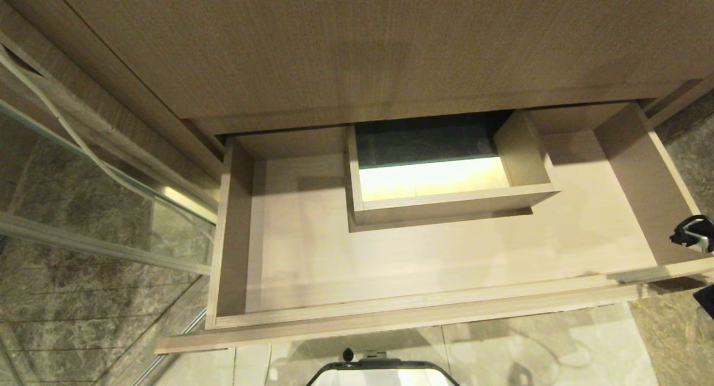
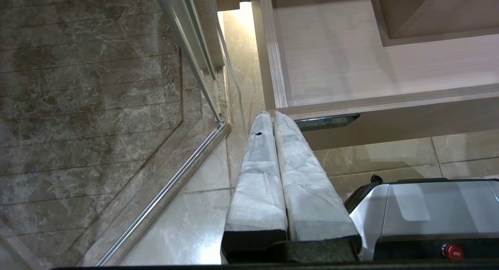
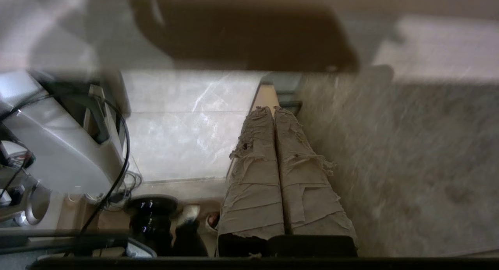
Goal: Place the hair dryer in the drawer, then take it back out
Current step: Close the drawer
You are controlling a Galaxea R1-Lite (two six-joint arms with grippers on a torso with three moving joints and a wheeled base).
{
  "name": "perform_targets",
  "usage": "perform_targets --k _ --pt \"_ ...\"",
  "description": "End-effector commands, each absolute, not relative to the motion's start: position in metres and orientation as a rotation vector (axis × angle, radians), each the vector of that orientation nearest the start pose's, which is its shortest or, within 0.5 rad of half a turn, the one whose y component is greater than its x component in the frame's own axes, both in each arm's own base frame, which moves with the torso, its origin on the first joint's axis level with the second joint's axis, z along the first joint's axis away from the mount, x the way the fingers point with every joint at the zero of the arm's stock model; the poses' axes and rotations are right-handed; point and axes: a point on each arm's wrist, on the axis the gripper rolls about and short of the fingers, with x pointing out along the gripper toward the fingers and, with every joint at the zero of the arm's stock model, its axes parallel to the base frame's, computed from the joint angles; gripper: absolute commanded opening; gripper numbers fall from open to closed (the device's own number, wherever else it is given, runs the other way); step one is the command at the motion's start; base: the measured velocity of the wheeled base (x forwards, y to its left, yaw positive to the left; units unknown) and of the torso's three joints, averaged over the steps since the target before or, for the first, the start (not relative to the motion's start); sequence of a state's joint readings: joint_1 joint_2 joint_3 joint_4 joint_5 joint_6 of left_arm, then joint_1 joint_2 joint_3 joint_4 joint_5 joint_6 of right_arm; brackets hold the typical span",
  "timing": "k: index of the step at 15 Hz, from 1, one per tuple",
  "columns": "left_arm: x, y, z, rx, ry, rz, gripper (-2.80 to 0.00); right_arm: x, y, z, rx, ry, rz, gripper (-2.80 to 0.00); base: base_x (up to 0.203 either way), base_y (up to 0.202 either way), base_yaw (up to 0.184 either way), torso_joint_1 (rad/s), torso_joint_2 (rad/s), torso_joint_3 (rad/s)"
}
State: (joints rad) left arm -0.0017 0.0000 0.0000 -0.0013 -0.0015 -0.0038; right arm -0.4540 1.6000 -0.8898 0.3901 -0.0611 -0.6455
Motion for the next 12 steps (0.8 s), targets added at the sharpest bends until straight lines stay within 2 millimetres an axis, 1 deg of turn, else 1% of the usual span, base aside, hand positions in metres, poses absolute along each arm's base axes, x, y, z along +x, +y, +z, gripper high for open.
perform_targets --k 1,7,9,12 --pt "-0.023 0.000 0.075 -0.005 0.000 -0.003 -2.80 0.219 -0.108 0.149 -0.359 1.172 -0.097 -2.80 0.000 0.000 0.000 0.000 0.00 0.000" --pt "-0.023 0.000 0.075 -0.005 0.000 -0.003 -2.80 0.229 -0.113 0.168 -0.407 0.970 -0.181 -2.80 0.000 0.000 0.000 0.000 0.00 0.000" --pt "-0.023 0.000 0.075 -0.005 0.000 -0.003 -2.80 0.236 -0.115 0.184 -0.422 0.776 -0.181 -2.80 0.000 0.000 0.000 0.000 0.00 0.000" --pt "-0.023 0.000 0.075 -0.005 -0.001 -0.003 -2.80 0.252 -0.114 0.219 -0.418 0.406 -0.181 -2.80 0.000 0.000 0.000 0.000 0.00 0.000"
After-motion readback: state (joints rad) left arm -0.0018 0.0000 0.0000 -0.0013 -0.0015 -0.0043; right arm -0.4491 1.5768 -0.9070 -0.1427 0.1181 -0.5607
